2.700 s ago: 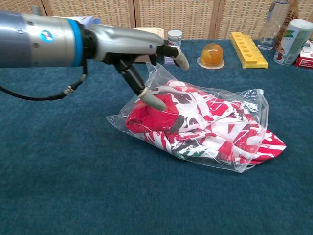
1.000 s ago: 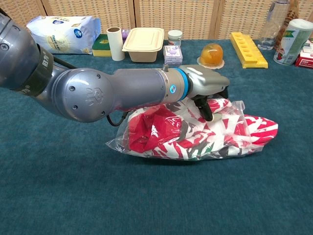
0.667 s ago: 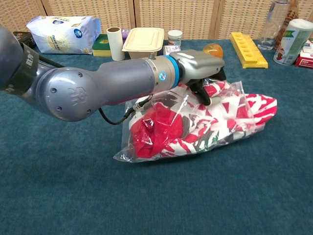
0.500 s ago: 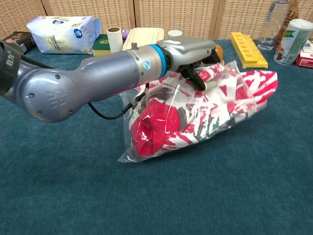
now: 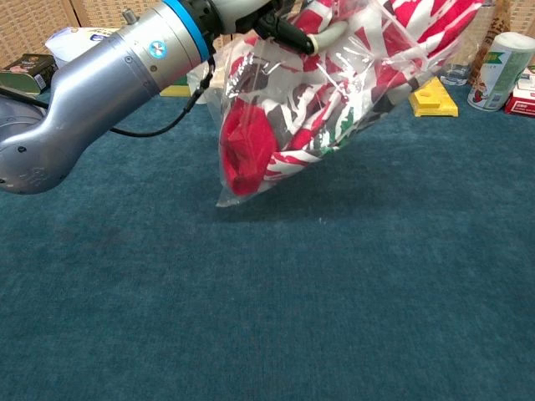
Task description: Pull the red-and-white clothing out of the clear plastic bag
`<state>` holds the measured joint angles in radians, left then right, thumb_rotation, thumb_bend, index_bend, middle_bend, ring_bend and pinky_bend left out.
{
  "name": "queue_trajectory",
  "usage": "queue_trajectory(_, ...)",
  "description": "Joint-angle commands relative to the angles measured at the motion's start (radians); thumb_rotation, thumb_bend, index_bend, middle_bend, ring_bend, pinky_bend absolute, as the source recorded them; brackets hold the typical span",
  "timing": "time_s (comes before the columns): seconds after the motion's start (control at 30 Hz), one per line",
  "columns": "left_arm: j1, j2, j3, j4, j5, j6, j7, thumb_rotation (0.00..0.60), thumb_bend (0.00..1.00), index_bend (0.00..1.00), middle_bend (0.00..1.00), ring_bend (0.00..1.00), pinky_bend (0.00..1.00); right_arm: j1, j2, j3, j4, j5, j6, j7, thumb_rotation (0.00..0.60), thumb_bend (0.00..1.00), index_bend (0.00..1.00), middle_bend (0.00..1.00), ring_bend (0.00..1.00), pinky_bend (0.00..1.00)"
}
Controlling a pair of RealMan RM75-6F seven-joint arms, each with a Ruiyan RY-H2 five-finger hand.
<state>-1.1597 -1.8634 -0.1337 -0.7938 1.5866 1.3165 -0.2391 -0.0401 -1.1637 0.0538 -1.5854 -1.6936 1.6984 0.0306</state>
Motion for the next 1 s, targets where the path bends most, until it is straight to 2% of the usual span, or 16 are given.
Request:
queue_trajectory(0.03,-0.018,-0.061,0.052,0.203,0.111,0.101,-0.09,0.6,0.53,0.73,0.54,0.6,0.63,0.045,0.0,0.03,-0.014,-0.052,0.005,-0.03,0.6,0.21,0.24,0.31,0.32,0.33)
queue_trajectory(0.23,-0.044,-0.128,0.076,0.313,0.141,0.1,-0.118,0.6,0.52,0.73,0.54,0.6,0.63,0.105,0.009,0.065,-0.073,-0.109,-0.003,-0.066,0.6,0.21,0.24,0.31,0.34,0.36)
queue_trajectory(0.37,-0.059,-0.162,0.084,0.352,0.148,0.099,-0.131,0.6,0.52,0.73,0.54,0.6,0.63,0.151,0.015,0.079,-0.115,-0.118,-0.052,-0.091,0.6,0.21,0.24,0.31,0.35,0.38)
queue_trajectory(0.7,-0.088,-0.217,0.102,0.403,0.158,0.092,-0.144,0.6,0.52,0.73,0.54,0.6,0.62,0.253,0.023,0.103,-0.212,-0.111,-0.194,-0.193,0.6,0.21,0.25,0.32,0.37,0.4)
queue_trajectory(1.0,-0.103,-0.239,0.108,0.428,0.151,0.083,-0.158,0.6,0.52,0.73,0.54,0.6,0.62,0.293,0.027,0.088,-0.254,-0.098,-0.269,-0.275,0.6,0.21,0.28,0.34,0.38,0.41)
